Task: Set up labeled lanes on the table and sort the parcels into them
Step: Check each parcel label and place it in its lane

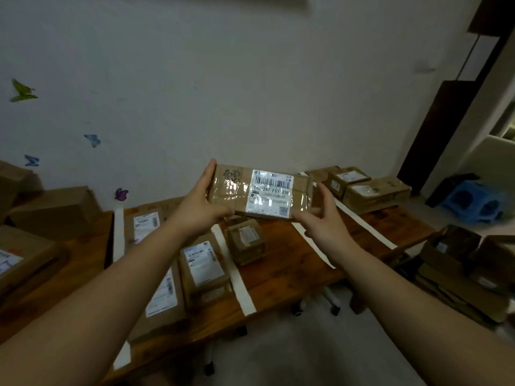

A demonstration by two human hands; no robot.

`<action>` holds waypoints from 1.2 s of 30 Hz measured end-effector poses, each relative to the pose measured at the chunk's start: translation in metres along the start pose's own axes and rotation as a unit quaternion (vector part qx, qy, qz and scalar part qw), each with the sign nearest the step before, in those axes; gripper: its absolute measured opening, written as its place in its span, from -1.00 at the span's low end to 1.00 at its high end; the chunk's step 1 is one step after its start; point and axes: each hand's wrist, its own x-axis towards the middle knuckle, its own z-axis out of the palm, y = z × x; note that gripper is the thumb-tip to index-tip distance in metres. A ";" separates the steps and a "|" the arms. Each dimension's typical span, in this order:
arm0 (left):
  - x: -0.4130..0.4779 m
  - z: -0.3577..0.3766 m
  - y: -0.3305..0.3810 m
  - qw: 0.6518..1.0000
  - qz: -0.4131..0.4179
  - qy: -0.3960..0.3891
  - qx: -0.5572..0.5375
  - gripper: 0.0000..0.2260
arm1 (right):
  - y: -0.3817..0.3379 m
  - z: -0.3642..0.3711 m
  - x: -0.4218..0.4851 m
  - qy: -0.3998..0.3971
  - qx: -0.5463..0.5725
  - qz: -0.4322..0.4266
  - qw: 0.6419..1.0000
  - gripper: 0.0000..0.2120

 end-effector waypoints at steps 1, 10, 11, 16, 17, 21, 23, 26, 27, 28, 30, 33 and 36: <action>0.006 0.012 -0.001 1.000 -0.006 0.004 -0.021 -0.13 | 0.004 -0.012 0.003 -0.023 -0.012 -0.002 1.000 -0.12; 0.059 0.076 -0.017 0.996 -0.055 0.067 -0.016 -0.63 | 0.034 -0.064 0.052 -0.005 -0.089 0.013 0.996 -0.27; 0.070 0.078 -0.022 0.997 -0.053 0.063 -0.012 -0.66 | 0.039 -0.064 0.058 -0.009 -0.108 0.011 0.994 -0.30; 0.129 0.087 -0.055 0.996 -0.056 0.017 0.066 -0.69 | 0.069 -0.057 0.090 -0.067 -0.122 0.085 0.987 -0.67; 0.140 0.089 -0.065 0.994 -0.069 0.003 0.090 -0.67 | 0.076 -0.054 0.098 -0.074 -0.127 0.102 0.984 -0.70; 0.181 0.106 -0.110 0.978 -0.115 -0.058 0.162 -0.28 | 0.106 -0.048 0.125 -0.099 -0.160 0.149 0.971 -0.71; 0.190 0.118 -0.124 0.977 -0.136 -0.078 0.147 -0.38 | 0.124 -0.046 0.134 -0.110 -0.171 0.173 0.964 -0.64; 0.200 0.135 -0.143 0.970 -0.173 -0.098 0.143 -0.37 | 0.149 -0.046 0.144 -0.121 -0.179 0.214 0.953 -0.58; 0.203 0.140 -0.149 0.966 -0.185 -0.105 0.148 -0.37 | 0.156 -0.048 0.147 -0.128 -0.184 0.214 0.951 -0.58; 0.206 0.144 -0.153 0.963 -0.190 -0.114 0.156 -0.40 | 0.161 -0.050 0.150 -0.139 -0.187 0.207 0.950 -0.56; 0.211 0.153 -0.160 0.958 -0.193 -0.130 0.166 -0.42 | 0.171 -0.056 0.158 -0.188 -0.189 0.172 0.948 -0.46; 0.219 0.166 -0.170 0.952 -0.190 -0.130 0.201 -0.32 | 0.191 -0.065 0.167 -0.263 -0.213 0.129 0.932 -0.26; 0.225 0.178 -0.179 0.934 -0.214 -0.120 0.261 -0.30 | 0.210 -0.072 0.173 -0.286 -0.241 0.103 0.922 -0.15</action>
